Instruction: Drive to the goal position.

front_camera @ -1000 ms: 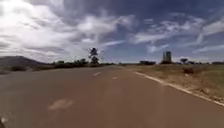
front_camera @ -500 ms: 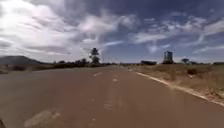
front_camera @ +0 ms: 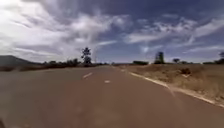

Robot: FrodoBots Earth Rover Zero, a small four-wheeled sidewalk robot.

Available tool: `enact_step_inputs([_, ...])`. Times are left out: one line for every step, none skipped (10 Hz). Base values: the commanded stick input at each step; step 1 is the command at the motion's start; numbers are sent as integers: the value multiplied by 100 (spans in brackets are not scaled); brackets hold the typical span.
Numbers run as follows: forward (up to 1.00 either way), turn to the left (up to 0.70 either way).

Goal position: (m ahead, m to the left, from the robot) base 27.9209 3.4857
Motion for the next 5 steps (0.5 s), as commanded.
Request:
enact_step_inputs([100,0])
enact_step_inputs([100,0])
enact_step_inputs([100,0])
enact_step_inputs([100,0])
enact_step_inputs([100,0])
